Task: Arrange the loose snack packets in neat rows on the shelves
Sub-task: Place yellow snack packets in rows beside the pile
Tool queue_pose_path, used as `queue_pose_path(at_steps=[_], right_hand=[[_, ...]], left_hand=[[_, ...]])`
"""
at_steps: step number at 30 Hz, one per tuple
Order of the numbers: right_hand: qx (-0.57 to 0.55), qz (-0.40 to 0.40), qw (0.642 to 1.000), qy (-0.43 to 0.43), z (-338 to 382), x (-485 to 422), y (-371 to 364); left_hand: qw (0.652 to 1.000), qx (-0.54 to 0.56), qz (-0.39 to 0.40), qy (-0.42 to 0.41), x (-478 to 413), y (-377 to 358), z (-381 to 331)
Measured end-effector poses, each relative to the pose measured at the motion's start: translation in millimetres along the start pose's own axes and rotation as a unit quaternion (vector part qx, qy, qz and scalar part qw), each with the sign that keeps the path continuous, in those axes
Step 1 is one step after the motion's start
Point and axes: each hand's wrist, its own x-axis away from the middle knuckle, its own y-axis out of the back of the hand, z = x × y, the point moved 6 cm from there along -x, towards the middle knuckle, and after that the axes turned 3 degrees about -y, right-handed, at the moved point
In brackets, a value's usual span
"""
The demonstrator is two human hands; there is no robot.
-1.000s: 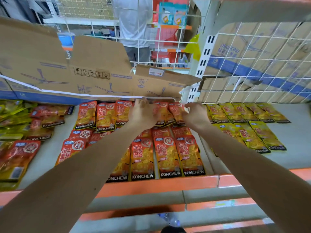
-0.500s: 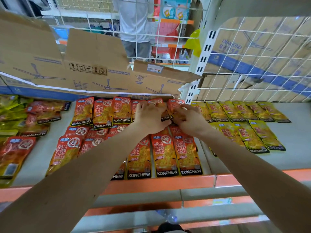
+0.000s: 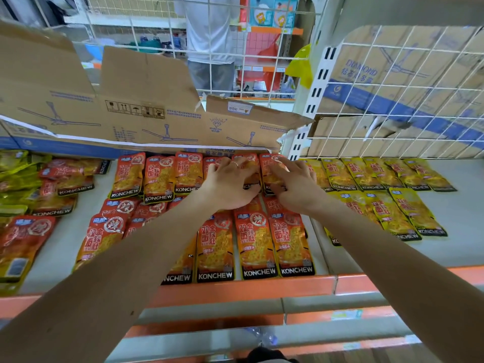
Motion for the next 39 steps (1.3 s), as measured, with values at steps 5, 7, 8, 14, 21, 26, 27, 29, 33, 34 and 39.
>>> queue_pose_path(at_steps=[5, 7, 8, 14, 21, 26, 27, 29, 33, 34, 39], right_hand=[[0.009, 0.037, 0.999, -0.007, -6, -1, -7], [0.014, 0.043, 0.999, -0.009, -6, -2, -7], [0.016, 0.047, 0.999, -0.008, -4, -2, -5], [0.007, 0.028, 1.0, -0.005, 8, 11, 11], [0.002, -0.036, 0.998, 0.054, 66, 34, 51], [-0.013, 0.008, 0.988, 0.154, 136, 47, 60], [-0.021, 0.012, 0.983, 0.183, 153, 50, 60], [-0.042, 0.016, 0.971, 0.235, 187, 57, 61], [-0.05, 0.027, 0.95, 0.306, 254, 66, 49], [-0.051, 0.029, 0.946, 0.319, 268, 68, 45], [-0.064, 0.051, 0.929, 0.361, 333, 87, 27]], left_hand=[[1.0, -0.01, -0.014, -0.01, -1, -1, 2], [1.0, -0.023, -0.016, -0.008, -4, 0, 2], [1.0, -0.024, -0.014, -0.007, -5, 0, 2], [0.998, -0.009, -0.065, -0.011, 3, 9, 4], [0.984, 0.072, -0.149, 0.063, 70, 39, 19], [0.968, 0.053, -0.195, 0.151, 145, 64, 43], [0.963, 0.05, -0.205, 0.169, 160, 70, 50], [0.951, 0.042, -0.227, 0.207, 194, 82, 64], [0.923, 0.027, -0.227, 0.309, 265, 92, 96], [0.916, 0.021, -0.226, 0.332, 282, 92, 104], [0.884, -0.007, -0.254, 0.393, 359, 97, 138]])
